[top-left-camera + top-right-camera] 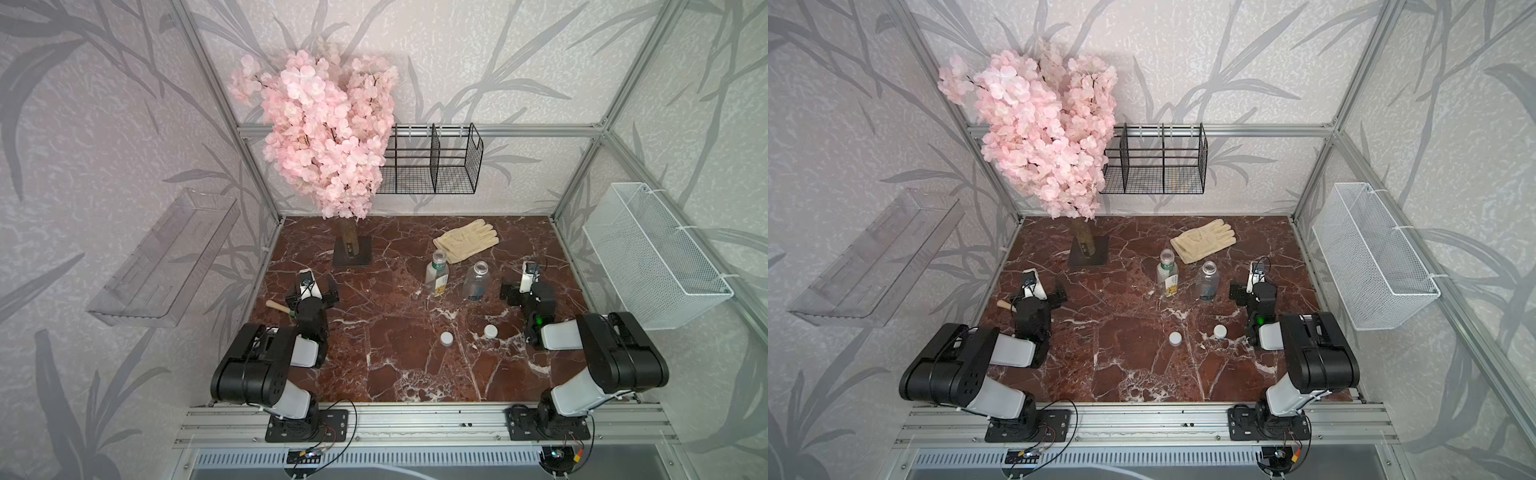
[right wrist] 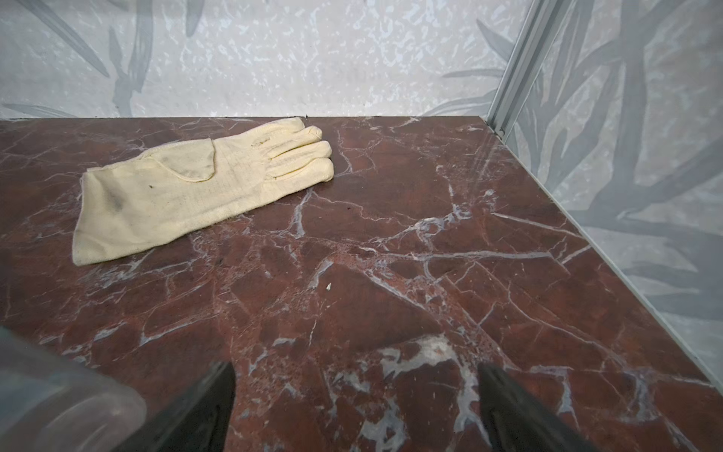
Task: Screw on the bottle caps
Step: Move the plastic bottle to the center of the board.
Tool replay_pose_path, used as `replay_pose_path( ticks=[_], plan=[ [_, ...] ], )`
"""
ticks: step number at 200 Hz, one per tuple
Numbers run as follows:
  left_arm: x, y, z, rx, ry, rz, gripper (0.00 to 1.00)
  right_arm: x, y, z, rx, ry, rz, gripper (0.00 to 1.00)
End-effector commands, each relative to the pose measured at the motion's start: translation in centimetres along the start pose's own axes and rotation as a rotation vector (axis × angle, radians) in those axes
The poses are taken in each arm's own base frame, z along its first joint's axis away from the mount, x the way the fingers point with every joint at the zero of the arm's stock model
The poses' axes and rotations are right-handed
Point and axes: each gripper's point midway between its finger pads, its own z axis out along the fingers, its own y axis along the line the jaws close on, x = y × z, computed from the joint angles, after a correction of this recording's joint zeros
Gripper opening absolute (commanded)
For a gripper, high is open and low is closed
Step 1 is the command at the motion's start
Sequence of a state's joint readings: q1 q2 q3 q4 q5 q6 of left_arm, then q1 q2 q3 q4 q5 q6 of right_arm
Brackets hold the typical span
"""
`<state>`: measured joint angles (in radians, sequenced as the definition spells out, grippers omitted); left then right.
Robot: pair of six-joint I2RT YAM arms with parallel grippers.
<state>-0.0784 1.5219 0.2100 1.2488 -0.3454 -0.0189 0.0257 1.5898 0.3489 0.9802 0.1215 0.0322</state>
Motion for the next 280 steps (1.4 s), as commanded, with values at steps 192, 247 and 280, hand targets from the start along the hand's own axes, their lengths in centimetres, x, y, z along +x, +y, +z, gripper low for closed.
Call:
replay_pose_path(
  ticks=[192,247,280],
  plan=[
    [-5.0,-0.9,-1.9,0.061,-0.010,-0.112,1.00,-5.2,-1.8,-2.1,0.068,-0.011,0.066,0.99],
    [-7.6,-4.3,-6.5,0.254,-0.043,-0.195,1.00,-11.2,-0.1,-7.1,-0.043,0.041,0.169,0.99],
    [-8.5,-8.4,-8.7,0.409,-0.047,-0.200,1.00,-14.3,2.4,-10.3,-0.164,0.104,0.196,0.99]
  ],
)
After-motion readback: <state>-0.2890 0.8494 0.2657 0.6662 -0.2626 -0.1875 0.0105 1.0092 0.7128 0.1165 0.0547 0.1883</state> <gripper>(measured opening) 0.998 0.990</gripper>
